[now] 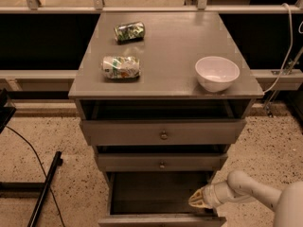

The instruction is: Open bottom drawer

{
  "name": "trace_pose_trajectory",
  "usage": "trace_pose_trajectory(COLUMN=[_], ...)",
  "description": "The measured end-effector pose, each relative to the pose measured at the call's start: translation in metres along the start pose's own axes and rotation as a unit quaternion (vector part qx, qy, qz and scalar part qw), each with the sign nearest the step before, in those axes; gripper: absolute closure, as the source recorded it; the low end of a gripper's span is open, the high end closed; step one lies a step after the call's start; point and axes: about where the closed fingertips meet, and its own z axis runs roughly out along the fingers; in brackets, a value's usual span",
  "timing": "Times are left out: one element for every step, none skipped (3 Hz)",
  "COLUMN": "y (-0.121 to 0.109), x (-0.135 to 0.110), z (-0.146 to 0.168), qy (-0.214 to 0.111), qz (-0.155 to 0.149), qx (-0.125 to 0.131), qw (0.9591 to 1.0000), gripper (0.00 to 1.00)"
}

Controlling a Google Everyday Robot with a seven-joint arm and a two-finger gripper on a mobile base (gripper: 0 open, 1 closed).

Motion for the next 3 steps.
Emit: trace_pose_trajectory(y=[-0.029,-0.049,-0.043], x=[0.017,0.037,0.049], z=[0.037,0.069,0.085], qy=[0.008,0.017,0.015], qz=[-0.001,0.003,0.017], qx=[-0.014,-0.024,-0.038], qw=[0.9999,0.9996,0.999], gripper=[0.73,0.72,0.72])
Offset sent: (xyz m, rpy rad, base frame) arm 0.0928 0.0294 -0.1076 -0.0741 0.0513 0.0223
